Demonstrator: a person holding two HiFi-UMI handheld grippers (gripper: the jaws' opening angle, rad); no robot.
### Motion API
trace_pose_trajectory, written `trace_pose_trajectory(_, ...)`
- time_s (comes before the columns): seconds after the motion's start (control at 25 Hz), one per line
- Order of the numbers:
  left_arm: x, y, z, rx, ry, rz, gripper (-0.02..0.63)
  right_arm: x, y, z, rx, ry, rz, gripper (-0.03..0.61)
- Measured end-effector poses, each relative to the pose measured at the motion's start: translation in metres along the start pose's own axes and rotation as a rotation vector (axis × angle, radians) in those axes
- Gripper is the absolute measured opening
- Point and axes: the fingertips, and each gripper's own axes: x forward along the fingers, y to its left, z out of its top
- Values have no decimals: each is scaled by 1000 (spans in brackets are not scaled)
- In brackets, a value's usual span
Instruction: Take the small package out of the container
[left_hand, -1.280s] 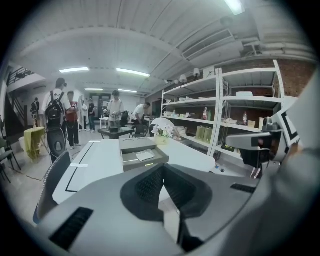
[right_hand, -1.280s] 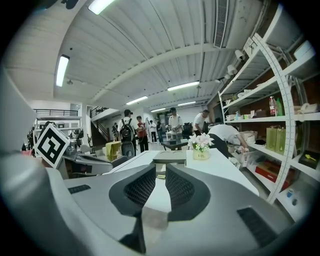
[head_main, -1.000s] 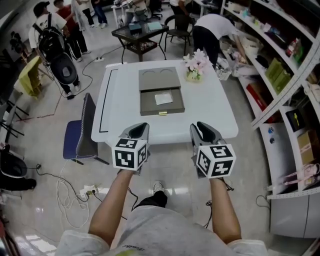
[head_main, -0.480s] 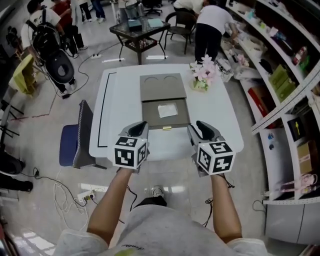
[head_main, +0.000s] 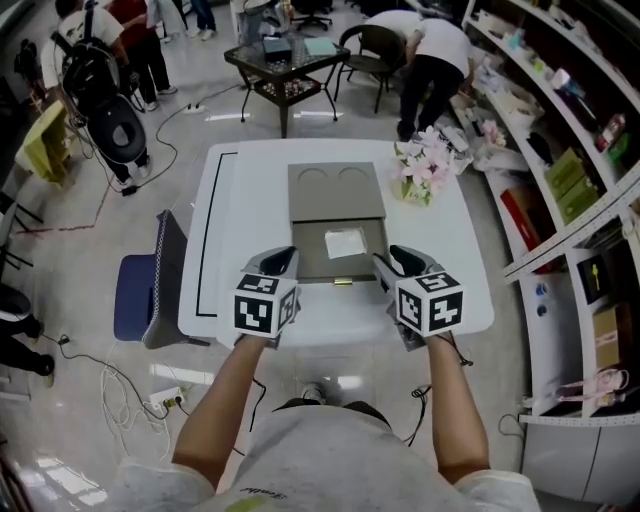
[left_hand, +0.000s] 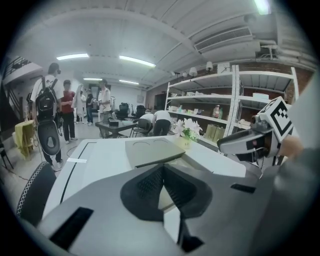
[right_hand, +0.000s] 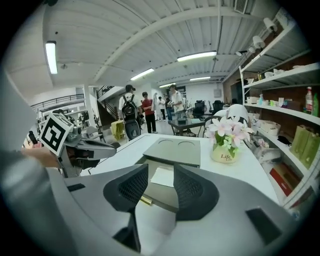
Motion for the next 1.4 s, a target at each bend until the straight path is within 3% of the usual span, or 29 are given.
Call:
trace_pose_trajectory(0.28, 22, 7, 4, 4, 10, 7, 2, 37, -15, -6, -105, 106, 58, 169)
trace_pose_trajectory(0.84, 67, 37, 11, -75, 37, 149, 2, 117, -41, -17, -324, 285, 267, 161)
trace_pose_trajectory(1.4, 82, 61, 13, -146, 43, 265, 2, 158, -35, -50, -610, 481, 466, 138)
